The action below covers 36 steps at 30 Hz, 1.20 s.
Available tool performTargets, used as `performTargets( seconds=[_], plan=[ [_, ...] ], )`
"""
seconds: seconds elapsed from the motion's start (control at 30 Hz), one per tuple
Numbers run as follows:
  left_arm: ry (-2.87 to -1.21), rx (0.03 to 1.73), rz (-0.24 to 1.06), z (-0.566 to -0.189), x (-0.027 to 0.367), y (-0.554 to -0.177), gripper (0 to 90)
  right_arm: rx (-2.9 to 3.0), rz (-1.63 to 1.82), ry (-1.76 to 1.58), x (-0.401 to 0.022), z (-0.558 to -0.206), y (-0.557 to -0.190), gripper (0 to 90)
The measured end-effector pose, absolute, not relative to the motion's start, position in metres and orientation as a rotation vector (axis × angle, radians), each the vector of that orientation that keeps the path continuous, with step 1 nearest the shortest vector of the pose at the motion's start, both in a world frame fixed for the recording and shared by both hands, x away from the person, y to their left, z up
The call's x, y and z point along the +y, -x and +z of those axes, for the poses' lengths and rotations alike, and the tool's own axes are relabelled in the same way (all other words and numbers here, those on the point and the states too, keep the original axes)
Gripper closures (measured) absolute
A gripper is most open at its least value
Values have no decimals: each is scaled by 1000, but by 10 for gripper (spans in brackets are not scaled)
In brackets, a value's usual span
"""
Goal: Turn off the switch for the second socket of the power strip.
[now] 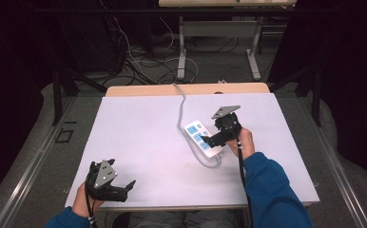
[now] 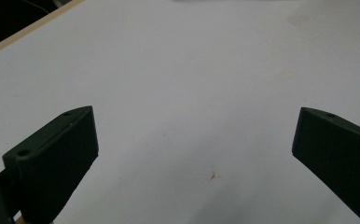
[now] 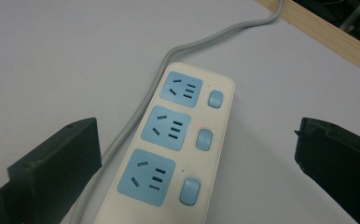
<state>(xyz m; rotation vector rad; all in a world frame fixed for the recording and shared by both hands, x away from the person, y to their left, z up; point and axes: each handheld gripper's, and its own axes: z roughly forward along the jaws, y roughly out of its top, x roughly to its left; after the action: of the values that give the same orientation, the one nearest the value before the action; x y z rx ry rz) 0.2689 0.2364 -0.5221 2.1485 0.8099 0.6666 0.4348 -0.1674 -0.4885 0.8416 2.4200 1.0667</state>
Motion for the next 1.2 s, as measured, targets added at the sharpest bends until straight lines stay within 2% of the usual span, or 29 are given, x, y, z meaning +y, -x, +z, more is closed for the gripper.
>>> performTargets(
  seconds=[0.97,1.17,1.2],
  plan=[
    [-2150,797,667,-522,235,-269,3,2430,1141,-872,-151,-494,-448,0],
    [-2154,796,665,-522,235,-270,2,2428,1151,-917,-153,-497,-450,166],
    [-2154,796,666,-522,235,-270,2,2429,1144,-912,-153,-498,-451,215]
  ],
)
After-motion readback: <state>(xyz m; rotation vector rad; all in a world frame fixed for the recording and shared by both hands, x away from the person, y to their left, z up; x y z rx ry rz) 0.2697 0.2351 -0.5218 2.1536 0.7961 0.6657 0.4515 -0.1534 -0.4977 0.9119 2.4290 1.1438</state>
